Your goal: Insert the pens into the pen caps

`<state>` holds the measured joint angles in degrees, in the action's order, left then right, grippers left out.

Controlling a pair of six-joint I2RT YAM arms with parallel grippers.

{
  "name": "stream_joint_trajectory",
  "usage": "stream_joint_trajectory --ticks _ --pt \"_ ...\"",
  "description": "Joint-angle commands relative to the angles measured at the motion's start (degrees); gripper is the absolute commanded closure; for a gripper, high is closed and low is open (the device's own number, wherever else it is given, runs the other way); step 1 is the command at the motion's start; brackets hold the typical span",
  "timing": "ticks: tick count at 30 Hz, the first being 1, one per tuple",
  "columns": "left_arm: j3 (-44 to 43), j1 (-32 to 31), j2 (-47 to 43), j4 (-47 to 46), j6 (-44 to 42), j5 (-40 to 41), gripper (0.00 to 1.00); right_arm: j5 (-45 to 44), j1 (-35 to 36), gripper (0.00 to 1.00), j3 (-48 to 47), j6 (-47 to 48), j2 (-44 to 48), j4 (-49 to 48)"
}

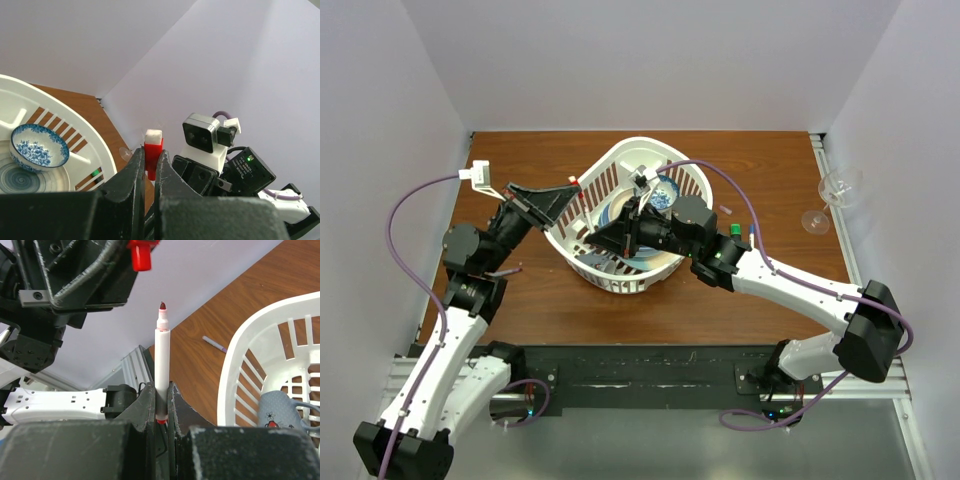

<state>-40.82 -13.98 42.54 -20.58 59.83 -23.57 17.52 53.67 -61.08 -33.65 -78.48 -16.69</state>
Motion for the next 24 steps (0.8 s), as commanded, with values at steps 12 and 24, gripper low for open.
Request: stream_joint_trajectory --ticks 12,24 --pt "-1.02 -0.26 -1.32 1.68 -2.70 -0.33 1.00 -0.47 0.21 1.00 -1.94 -0.19 0.52 -0.98" --pt "-0.05 -0.35 -1.15 1.33 -2.88 -0.86 1.00 -0.20 0.12 1.00 -2.90 -0.45 -0.18 -0.89"
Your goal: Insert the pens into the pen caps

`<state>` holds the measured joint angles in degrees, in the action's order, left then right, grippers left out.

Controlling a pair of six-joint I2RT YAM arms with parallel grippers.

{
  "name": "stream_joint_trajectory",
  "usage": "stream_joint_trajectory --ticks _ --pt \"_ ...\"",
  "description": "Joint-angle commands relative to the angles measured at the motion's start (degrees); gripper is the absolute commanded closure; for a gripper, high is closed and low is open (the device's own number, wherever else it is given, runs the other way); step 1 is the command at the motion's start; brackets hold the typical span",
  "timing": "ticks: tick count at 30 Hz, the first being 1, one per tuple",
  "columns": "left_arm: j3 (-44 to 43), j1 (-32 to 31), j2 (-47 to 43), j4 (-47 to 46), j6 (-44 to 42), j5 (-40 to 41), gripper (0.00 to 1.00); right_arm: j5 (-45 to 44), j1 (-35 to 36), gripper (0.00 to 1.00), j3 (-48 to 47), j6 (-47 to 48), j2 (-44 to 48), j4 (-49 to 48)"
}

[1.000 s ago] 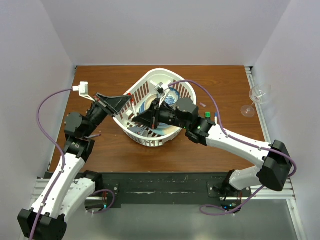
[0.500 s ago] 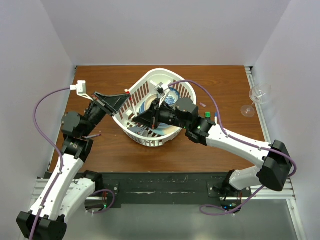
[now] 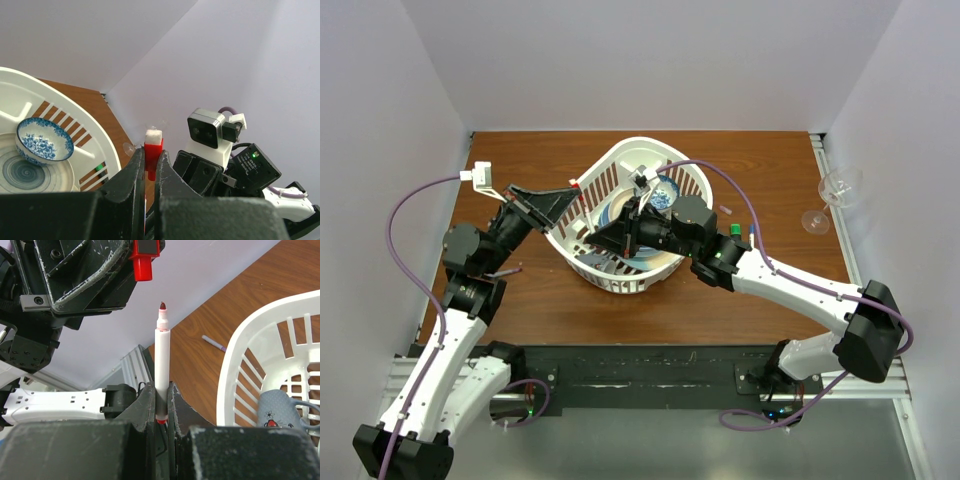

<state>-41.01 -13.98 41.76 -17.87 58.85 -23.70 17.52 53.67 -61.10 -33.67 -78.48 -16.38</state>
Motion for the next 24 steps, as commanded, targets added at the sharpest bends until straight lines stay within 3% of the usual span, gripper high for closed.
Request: stream_joint_trajectory --ticks 1,24 --pt "0.15 -0.35 -0.45 -1.55 -1.98 -0.73 1.00 -0.03 0.12 1.00 -2.88 -0.52 -0.27 -1.20" --pt "1.11 -0.44 0.25 -1.38 -3.30 -0.91 1.00 0.06 0.12 1.00 -3.85 -0.52 -0.89 -1.37"
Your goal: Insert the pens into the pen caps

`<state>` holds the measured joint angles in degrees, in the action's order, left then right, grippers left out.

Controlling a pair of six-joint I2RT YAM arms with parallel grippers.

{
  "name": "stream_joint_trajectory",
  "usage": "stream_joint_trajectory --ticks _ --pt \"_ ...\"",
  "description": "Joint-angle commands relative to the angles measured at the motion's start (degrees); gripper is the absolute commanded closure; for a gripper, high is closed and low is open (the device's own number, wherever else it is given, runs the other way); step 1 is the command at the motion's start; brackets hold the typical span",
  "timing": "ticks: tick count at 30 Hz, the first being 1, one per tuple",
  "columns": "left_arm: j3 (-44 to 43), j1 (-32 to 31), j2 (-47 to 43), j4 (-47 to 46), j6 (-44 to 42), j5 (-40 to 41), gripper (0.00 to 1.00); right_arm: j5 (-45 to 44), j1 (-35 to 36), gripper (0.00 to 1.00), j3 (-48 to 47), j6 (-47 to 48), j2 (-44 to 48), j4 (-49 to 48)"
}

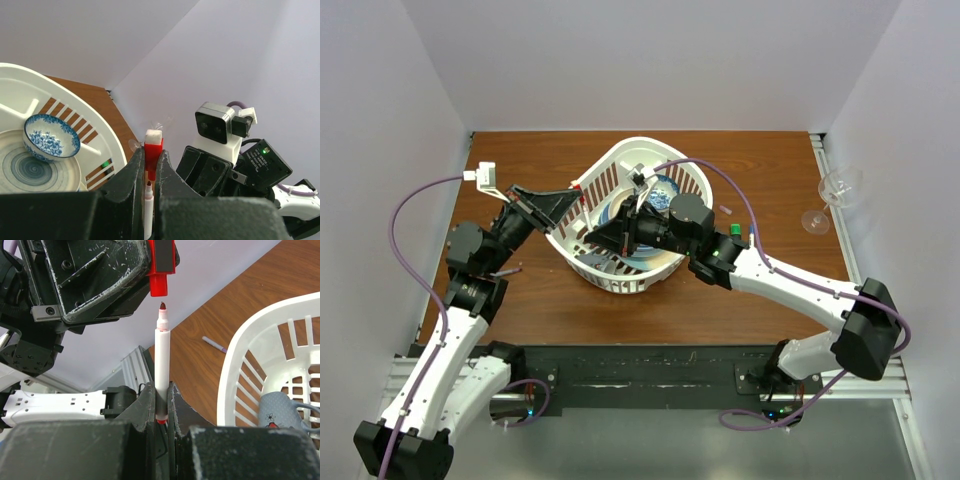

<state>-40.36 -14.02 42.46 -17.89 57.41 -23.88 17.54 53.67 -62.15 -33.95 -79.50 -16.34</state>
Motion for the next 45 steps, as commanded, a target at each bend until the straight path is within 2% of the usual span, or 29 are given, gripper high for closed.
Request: stream_joint_trajectory --ticks 1,20,37,45 --pt "0.46 -0.39 -0.45 -1.36 -1.86 -0.73 1.00 -0.14 0.12 1.00 -2.71 -0.23 0.05 -1.42" --pt "1.69 -0.74 -1.59 -0.92 -1.77 -2.22 1.00 -1.37 0.21 1.00 -4.03 0.20 -0.56 -0.98" --pt "1.16 -0.83 -1.68 7.87 -4.58 -7.31 1.00 -5.14 0.12 1.00 -5.79 4.51 1.81 3.77" --pt "-0.16 -0.83 -0.18 11.21 -0.90 -8.55 1.00 -6.99 0.12 1.00 -5.88 6.01 3.30 5.53"
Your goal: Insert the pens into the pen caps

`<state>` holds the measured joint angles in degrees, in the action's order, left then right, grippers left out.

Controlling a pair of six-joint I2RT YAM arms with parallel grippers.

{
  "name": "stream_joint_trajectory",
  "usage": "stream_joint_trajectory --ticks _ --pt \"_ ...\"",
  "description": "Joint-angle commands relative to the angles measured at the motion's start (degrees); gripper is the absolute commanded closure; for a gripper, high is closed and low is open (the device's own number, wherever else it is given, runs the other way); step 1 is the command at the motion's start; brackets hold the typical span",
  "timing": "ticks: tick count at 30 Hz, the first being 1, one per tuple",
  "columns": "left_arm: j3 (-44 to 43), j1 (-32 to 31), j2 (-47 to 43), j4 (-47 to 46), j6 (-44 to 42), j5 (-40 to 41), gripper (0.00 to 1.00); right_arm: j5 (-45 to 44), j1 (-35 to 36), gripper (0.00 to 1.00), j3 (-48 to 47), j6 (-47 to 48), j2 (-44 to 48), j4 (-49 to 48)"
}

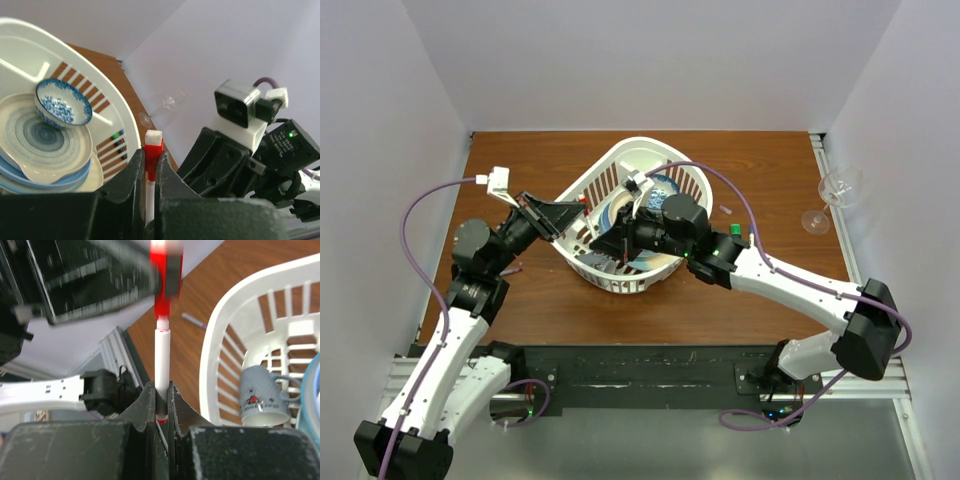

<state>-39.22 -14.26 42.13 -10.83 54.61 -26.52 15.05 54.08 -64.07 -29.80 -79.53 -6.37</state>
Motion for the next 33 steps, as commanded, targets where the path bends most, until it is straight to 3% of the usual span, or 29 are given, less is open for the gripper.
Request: stream_joint_trajectory --ticks 1,13,17,23,33 --pt "-1.47 -0.59 -0.20 4.67 1.82 -5.47 1.00 -4.94 -0.30 1.00 -3.87 2.03 3.41 -4.09" --pt "2.30 -1.90 -2.05 3.80 3.83 -2.40 1.00 -6.61 -0.30 1.00 -6.06 0.97 0.26 -4.62" --pt "4.94 -2.70 -3.10 5.82 4.80 -0.37 1.00 -11.07 -0.30 1.00 -8.61 3.25 -1.15 -4.44" --pt "7.40 -4.37 -2.32 8.63 2.70 1.30 1.00 -13.55 -0.82 1.00 -17.74 8.26 -6.42 -1.73" --pt "12.59 -6.74 -1.96 3.37 5.94 -1.69 1.00 -14.70 -2.84 1.00 -29.88 16.26 -13.02 -0.66"
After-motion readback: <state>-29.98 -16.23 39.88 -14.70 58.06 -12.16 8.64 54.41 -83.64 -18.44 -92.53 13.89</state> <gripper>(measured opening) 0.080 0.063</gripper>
